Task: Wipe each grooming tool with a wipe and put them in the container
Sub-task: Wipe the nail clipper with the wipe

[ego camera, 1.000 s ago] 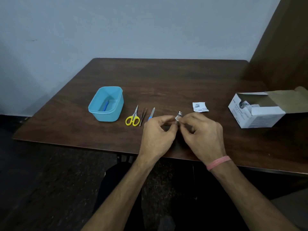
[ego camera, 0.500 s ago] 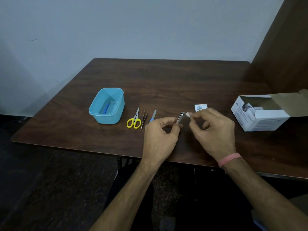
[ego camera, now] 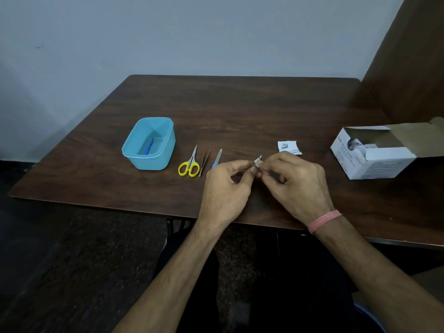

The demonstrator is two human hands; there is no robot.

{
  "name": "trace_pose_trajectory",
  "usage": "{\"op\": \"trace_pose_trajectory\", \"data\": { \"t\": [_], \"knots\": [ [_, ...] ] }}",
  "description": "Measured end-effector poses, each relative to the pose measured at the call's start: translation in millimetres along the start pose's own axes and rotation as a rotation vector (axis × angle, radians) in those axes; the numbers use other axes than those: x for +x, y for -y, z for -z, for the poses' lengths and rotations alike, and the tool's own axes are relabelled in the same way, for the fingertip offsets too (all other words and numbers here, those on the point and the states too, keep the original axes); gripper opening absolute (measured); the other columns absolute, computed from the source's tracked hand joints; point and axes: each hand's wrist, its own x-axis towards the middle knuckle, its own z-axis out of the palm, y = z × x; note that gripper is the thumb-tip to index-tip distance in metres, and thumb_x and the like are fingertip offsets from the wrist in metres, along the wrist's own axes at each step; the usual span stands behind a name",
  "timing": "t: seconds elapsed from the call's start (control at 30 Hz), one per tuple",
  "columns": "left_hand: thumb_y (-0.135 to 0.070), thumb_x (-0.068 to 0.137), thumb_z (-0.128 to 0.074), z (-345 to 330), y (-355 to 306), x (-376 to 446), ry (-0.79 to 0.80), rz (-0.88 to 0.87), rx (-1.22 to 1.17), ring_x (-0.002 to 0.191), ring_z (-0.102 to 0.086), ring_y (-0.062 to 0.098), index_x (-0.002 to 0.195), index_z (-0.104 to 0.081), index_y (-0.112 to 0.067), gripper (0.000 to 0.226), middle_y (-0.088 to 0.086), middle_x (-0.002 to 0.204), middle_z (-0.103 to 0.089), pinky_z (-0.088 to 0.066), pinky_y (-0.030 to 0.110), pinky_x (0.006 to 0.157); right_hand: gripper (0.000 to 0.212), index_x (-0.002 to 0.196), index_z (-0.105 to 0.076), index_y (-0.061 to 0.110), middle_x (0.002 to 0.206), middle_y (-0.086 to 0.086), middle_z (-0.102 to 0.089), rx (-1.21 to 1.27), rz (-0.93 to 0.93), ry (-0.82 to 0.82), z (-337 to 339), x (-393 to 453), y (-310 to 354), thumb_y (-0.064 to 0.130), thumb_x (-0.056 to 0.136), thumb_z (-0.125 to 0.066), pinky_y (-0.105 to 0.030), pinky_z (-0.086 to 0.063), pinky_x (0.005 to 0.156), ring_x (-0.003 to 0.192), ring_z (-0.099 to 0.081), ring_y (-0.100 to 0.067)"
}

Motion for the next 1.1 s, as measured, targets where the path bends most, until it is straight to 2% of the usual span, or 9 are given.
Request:
{"op": "trace_pose_trajectory", "data": {
  "t": [0.13,0.33,0.43,0.5,0.67,0.8,0.9,1.0,1.1],
  "knots": [
    [-0.015,0.109,-0.07,0.8,1.1,0.0,0.018,-0.006,0.007,0.108,-0.08,0.002,0.112,-0.089,-0.023,0.02,-0.015,0.099,-0.086,-0.062,0.041,0.107,0.008,0.098,-0.085,0.023,0.102,0.012,-0.078,0.013,-0.001,-0.025,3.0,1.0,2.4,0.025,0.098,-0.077,-0.038,-0.059,0.058,0.07,-0.064,-0.006],
    [-0.015,0.11,-0.068,1.6,0.7,-1.0,0.022,0.002,-0.003,0.105,-0.081,0.005,0.106,-0.089,-0.021,0.022,-0.012,0.098,-0.086,-0.063,0.041,0.105,0.007,0.101,-0.086,0.025,0.104,0.013,-0.077,0.012,0.019,0.026,0.9,-1.8,1.9,0.02,0.095,-0.083,-0.038,-0.059,0.058,0.074,-0.049,0.007],
    [-0.019,0.11,-0.068,0.6,-1.1,0.1,-0.005,0.03,0.011,0.092,-0.082,0.017,0.102,-0.089,-0.022,0.022,-0.012,0.092,-0.086,-0.065,0.038,0.093,0.004,0.095,-0.084,0.023,0.1,0.012,-0.077,0.004,-0.035,-0.041,0.8,2.1,-1.5,0.022,0.096,-0.08,-0.038,-0.059,0.058,0.069,-0.05,0.002],
    [-0.018,0.109,-0.069,0.0,-2.0,-0.9,-0.027,0.033,0.016,0.088,-0.081,0.016,0.099,-0.089,-0.021,0.022,-0.012,0.089,-0.085,-0.064,0.034,0.089,0.006,0.094,-0.083,0.022,0.1,0.011,-0.077,0.0,-0.046,-0.051,0.6,1.7,-1.8,0.022,0.097,-0.078,-0.039,-0.058,0.058,0.07,-0.047,0.004],
    [-0.015,0.11,-0.067,0.8,-2.8,-0.7,-0.035,0.015,-0.01,0.097,-0.081,0.007,0.101,-0.088,-0.02,0.024,-0.011,0.093,-0.086,-0.064,0.036,0.099,0.01,0.1,-0.084,0.023,0.104,0.012,-0.078,0.016,0.015,-0.006,1.0,-0.2,-0.1,0.016,0.093,-0.081,-0.04,-0.059,0.059,0.072,-0.061,-0.004],
    [-0.018,0.111,-0.067,0.4,-1.2,-1.2,-0.021,0.005,0.0,0.093,-0.082,0.019,0.105,-0.088,-0.022,0.022,-0.012,0.095,-0.086,-0.064,0.041,0.096,0.007,0.097,-0.084,0.022,0.102,0.011,-0.077,0.024,0.004,-0.021,0.8,-0.7,0.2,0.017,0.093,-0.082,-0.039,-0.058,0.059,0.076,-0.046,0.006],
    [-0.016,0.112,-0.067,2.2,0.0,0.6,-0.01,-0.011,-0.028,0.101,-0.081,0.01,0.107,-0.088,-0.02,0.022,-0.01,0.096,-0.086,-0.063,0.039,0.103,0.008,0.099,-0.085,0.023,0.102,0.01,-0.077,0.028,0.045,-0.012,1.4,-0.7,1.9,0.017,0.094,-0.082,-0.037,-0.058,0.058,0.075,-0.047,0.005],
    [-0.017,0.113,-0.066,2.1,-0.1,-0.7,0.01,0.013,-0.031,0.099,-0.081,0.022,0.106,-0.088,-0.02,0.023,-0.009,0.096,-0.086,-0.063,0.044,0.101,0.007,0.1,-0.085,0.023,0.099,0.009,-0.076,0.011,-0.02,-0.063,0.6,1.1,-1.1,0.018,0.095,-0.082,-0.039,-0.057,0.058,0.069,-0.055,-0.002],
    [-0.016,0.112,-0.066,3.4,2.2,0.0,0.025,0.004,-0.035,0.099,-0.081,0.027,0.099,-0.087,-0.019,0.025,-0.006,0.096,-0.086,-0.062,0.049,0.101,0.012,0.105,-0.086,0.025,0.102,0.011,-0.076,0.02,0.034,-0.032,-1.2,-1.9,-0.6,0.018,0.096,-0.083,-0.037,-0.058,0.059,0.075,-0.048,0.006]
  ]
}}
